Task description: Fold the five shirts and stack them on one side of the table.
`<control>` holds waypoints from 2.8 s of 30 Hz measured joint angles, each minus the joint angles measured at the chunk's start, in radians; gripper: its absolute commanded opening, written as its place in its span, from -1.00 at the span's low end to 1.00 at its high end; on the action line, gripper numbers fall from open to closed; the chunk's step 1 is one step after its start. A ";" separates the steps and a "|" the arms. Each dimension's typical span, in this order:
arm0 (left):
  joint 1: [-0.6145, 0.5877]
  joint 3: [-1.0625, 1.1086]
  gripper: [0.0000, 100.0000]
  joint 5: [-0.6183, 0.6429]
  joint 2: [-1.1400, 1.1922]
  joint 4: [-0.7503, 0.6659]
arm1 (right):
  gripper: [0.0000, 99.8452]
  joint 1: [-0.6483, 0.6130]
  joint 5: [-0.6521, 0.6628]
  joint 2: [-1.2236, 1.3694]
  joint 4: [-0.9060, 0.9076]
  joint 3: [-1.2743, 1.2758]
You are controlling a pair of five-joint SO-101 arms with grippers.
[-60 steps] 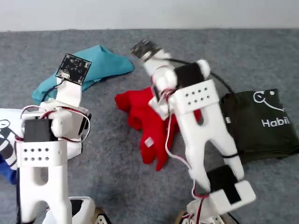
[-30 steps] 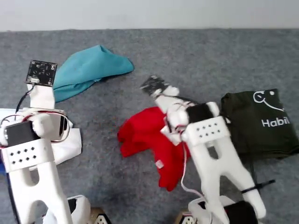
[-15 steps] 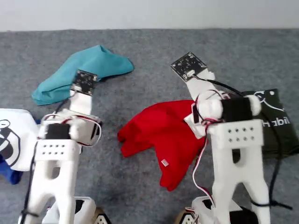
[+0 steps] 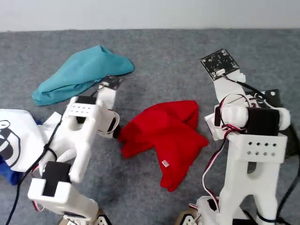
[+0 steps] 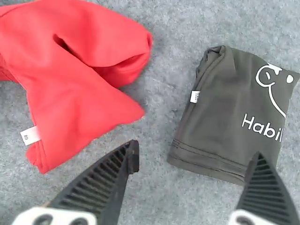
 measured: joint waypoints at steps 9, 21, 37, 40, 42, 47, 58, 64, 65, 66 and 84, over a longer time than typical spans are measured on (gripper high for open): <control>0.015 -0.008 -0.59 0.006 0.000 0.055 | -0.30 0.009 0.002 0.000 0.000 0.002; 0.114 -0.009 -0.59 0.017 0.048 -0.018 | -0.30 0.006 0.002 0.000 0.000 0.097; 0.170 -0.103 -0.97 0.018 0.189 -0.032 | -0.30 0.006 0.002 -0.003 0.000 0.101; 0.167 -0.103 -0.97 0.018 0.164 -0.011 | -0.30 0.006 0.002 -0.003 0.000 0.101; 0.167 -0.103 -0.97 0.018 0.135 0.000 | -0.30 0.008 0.002 -0.003 0.000 0.101; 0.167 -0.103 -0.97 0.018 0.068 0.055 | -0.30 0.006 0.002 -0.003 0.000 0.101; 0.166 -0.103 -0.98 0.018 0.043 0.069 | -0.30 0.008 0.000 -0.003 0.000 0.101; 0.091 -0.118 -0.98 0.018 -0.130 0.110 | -0.30 0.006 0.000 -0.003 0.000 0.115; 0.072 -0.126 -0.98 0.017 -0.176 0.130 | -0.30 0.006 0.000 -0.003 0.000 0.127; 0.055 -0.132 -0.98 0.017 -0.226 0.147 | -0.30 0.006 0.000 -0.003 0.000 0.141; -0.267 -0.133 -0.98 -0.025 -0.812 0.302 | -0.30 -0.325 0.044 -0.003 -0.020 0.422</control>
